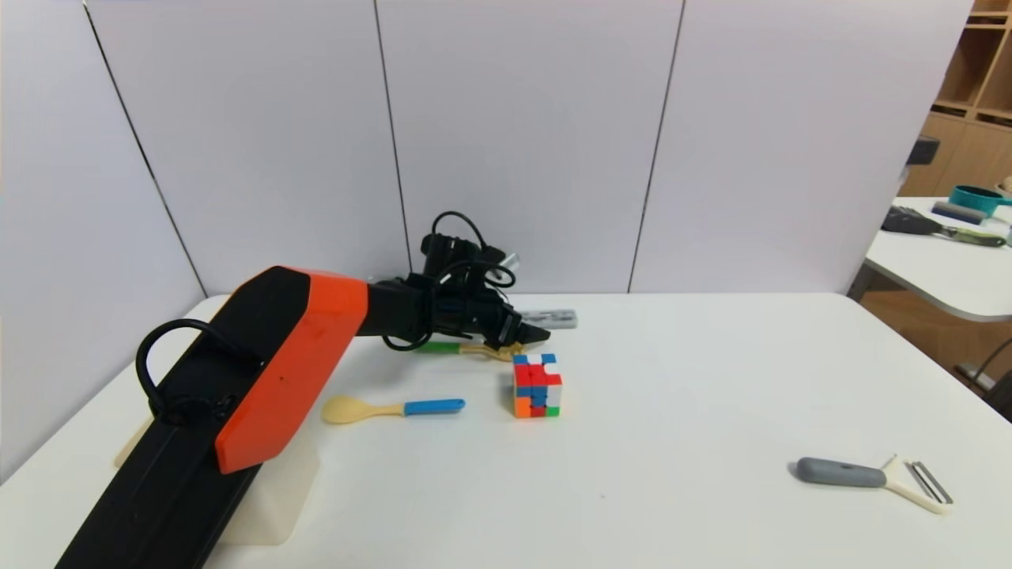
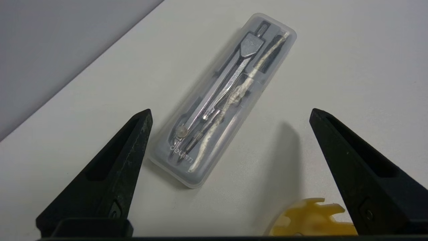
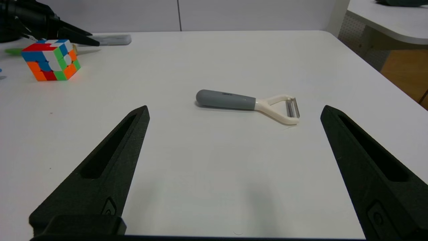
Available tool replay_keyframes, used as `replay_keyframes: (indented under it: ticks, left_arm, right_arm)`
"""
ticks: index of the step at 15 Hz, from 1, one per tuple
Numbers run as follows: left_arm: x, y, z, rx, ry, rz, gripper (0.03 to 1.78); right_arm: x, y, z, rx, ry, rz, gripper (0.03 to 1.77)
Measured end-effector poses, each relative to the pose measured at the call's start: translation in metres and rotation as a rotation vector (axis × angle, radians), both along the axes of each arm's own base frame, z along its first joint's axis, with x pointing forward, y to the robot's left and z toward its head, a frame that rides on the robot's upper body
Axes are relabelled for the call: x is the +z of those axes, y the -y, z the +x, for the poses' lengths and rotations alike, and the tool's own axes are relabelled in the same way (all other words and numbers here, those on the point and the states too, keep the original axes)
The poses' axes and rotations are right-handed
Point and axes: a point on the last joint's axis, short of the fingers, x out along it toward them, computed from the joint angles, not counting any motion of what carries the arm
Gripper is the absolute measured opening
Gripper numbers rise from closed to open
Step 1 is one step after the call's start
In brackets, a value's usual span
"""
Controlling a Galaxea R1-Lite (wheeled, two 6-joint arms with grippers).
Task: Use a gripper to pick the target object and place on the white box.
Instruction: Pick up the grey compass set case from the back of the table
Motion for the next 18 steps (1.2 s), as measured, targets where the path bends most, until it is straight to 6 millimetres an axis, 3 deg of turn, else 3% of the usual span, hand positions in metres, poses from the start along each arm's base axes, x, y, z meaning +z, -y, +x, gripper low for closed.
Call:
replay_keyframes:
  ticks: [18]
  left_arm:
    - [-0.0053, -0.0014, 0.0017, 0.021, 0.038, 0.053, 1.69]
  right_arm:
    - [0.0, 0.0, 0.0, 0.0, 0.0, 0.0, 1.77]
